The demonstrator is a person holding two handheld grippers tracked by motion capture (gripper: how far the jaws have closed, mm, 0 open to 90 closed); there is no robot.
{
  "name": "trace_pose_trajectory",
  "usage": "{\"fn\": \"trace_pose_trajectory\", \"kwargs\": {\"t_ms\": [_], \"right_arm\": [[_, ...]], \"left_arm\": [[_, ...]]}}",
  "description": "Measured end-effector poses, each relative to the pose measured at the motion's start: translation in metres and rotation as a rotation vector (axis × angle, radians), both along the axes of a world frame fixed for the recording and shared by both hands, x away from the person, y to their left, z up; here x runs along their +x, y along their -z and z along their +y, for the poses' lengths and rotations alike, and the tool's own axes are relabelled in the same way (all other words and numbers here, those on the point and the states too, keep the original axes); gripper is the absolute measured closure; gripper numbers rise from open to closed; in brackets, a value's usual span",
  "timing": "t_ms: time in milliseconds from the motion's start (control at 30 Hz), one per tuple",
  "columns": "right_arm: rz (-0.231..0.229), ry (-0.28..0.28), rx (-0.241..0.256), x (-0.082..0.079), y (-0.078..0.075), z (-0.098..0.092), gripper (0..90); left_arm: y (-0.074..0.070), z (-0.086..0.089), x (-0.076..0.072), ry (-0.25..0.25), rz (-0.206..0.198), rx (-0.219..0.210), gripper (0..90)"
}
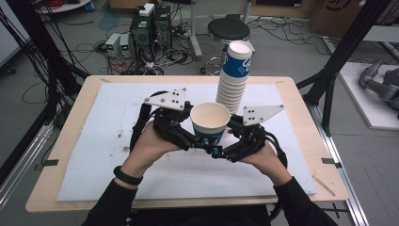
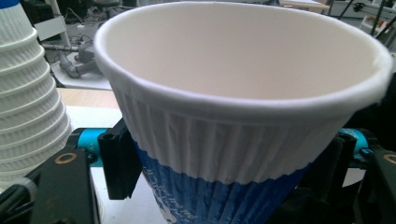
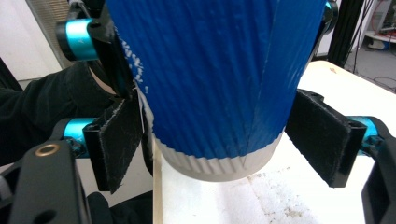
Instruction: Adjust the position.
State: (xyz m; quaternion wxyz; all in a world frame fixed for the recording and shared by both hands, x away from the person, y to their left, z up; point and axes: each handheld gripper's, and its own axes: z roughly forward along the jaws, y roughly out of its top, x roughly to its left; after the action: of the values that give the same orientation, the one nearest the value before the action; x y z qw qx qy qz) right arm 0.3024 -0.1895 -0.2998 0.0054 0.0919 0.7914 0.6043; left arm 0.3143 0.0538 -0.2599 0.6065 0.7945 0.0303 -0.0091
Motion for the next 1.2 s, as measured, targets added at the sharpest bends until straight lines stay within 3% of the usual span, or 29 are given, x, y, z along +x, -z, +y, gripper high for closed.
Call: {"fn": "trace_pose_trajectory", "kwargs": {"t_ms": [33, 533, 833, 967, 1200], "right_arm": [[0.0, -0.011, 0.003, -0.0001, 0.0, -0.0002, 28.6], [-0.02, -0.012, -0.002, -0.0002, 0.0003, -0.0003, 29.9], [-0.014, -0.009, 0.001, -0.0001, 0.0003, -0.0007, 29.9], [-0.012, -0.016, -0.002, -0.0006, 0.0008, 0.0008, 29.9], [-0.01, -0.011, -0.004, -0.0005, 0.0011, 0.0014, 29.9]], "left_arm": [[0.0001, -0.0001, 0.0001, 0.001, 0.003, -0.003, 25.8], [0.0, -0.0007, -0.0011, 0.001, -0.006, 0.001, 23.6], [-0.002, -0.0018, -0.002, -0.033, 0.003, -0.012, 13.1], [-0.003, 0.0, -0.0024, -0.045, 0.003, -0.03, 13.1], [-0.0036, 0.0011, -0.0033, -0.008, -0.002, -0.044, 17.5]]}}
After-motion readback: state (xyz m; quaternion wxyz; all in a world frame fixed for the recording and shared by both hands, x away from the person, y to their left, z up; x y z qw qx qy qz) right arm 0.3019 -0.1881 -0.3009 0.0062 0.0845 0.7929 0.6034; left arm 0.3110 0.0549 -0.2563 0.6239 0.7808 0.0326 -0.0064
